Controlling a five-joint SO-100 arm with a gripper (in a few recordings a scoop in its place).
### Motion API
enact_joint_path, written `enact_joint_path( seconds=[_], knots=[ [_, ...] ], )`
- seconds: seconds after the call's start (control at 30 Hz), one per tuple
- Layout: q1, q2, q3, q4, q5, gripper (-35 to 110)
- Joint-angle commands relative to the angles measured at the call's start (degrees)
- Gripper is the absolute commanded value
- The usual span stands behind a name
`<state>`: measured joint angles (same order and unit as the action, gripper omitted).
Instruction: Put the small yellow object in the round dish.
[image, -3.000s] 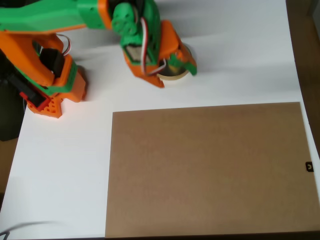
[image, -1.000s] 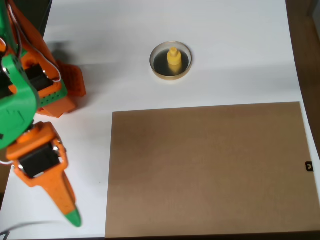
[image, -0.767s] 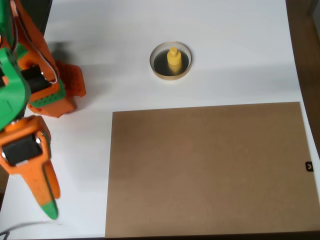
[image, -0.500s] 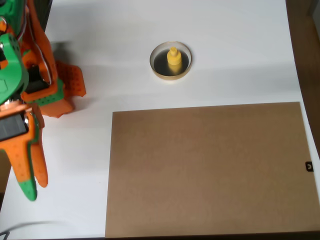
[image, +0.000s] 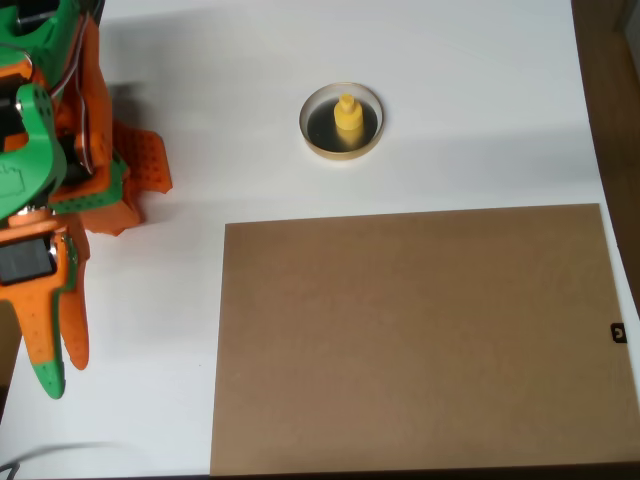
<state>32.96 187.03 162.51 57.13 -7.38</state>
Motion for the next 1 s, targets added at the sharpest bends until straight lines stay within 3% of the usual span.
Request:
enact_joint_path(
  seconds=[0.0, 0.33, 0.97],
  knots=[
    [2.64, 2.37, 1.14, 0.70, 0.00, 18],
    [4.22, 3.52, 6.50, -0.35, 0.97, 1],
    [4.31, 3.60, 9.49, -3.08, 0.79, 6]
  ],
)
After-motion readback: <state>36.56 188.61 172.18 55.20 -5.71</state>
